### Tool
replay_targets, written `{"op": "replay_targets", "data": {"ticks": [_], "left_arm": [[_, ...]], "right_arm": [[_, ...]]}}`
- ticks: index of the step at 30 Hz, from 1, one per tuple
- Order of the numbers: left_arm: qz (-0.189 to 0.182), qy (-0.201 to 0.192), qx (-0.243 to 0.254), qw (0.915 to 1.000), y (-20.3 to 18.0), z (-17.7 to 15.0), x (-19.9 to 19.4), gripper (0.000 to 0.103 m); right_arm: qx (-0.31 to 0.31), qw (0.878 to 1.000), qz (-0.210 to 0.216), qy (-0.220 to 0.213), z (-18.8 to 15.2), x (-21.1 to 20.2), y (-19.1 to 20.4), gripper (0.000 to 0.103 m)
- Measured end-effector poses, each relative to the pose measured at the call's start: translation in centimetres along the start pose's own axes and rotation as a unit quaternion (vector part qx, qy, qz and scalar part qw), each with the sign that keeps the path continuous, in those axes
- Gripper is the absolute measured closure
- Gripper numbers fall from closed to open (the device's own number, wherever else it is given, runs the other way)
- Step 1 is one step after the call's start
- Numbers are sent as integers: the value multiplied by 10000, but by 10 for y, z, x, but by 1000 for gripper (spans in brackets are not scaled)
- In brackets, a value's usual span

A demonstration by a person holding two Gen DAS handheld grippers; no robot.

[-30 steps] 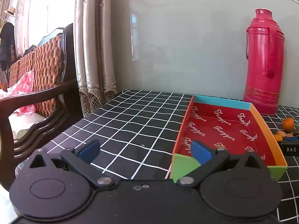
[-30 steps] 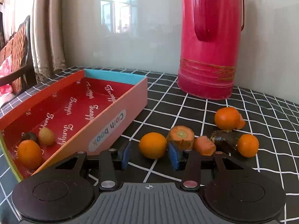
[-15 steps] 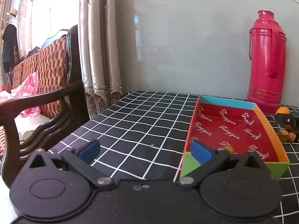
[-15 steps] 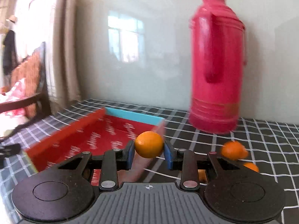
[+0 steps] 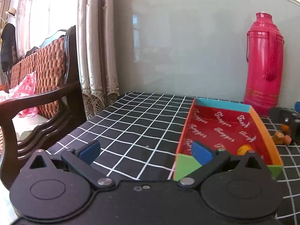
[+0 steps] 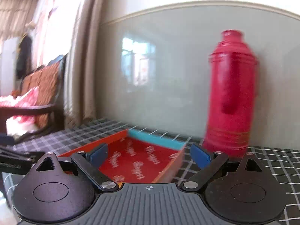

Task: Organize fruits
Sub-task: 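Carry the orange into the red box and open the right gripper, then reach the left gripper to a carrot slice and grasp it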

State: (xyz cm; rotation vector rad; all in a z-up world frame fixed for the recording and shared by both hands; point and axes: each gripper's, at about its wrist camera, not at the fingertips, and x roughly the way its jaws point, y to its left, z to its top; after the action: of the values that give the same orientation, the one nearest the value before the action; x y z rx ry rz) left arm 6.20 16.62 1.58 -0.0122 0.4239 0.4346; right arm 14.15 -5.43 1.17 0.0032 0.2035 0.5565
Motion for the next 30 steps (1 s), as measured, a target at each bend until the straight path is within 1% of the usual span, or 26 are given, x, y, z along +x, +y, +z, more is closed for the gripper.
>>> {"op": "replay_targets", "data": {"ticks": [4,7,11,14,19,24,30], "left_arm": [[-99,-57,6,9999,-12,3,-3,6],[-188,-106,57,9998,-25,4,-6,6],[-287,-167,256,9991,-48,5,-9,6],[-391,-232,193,9988,-64,8,-13,6],[-709,-311,157,9969,-91,10,-18,6],[-1003,-302,423,9936,-123,8,-20,6],[-1293,-293,562,9896,-155,4,-23,6]], "right_arm": [[386,9985,-348,142,-2,-6,-33,9],[532,9967,-553,250,-3,-12,-54,9],[595,9951,-748,258,-4,-29,-76,9],[599,9940,-882,244,-3,-41,-91,9],[708,9904,-1165,242,-4,-60,-118,9],[837,9863,-1384,337,-9,-72,-144,9],[895,9828,-1581,333,-12,-87,-165,9]]}}
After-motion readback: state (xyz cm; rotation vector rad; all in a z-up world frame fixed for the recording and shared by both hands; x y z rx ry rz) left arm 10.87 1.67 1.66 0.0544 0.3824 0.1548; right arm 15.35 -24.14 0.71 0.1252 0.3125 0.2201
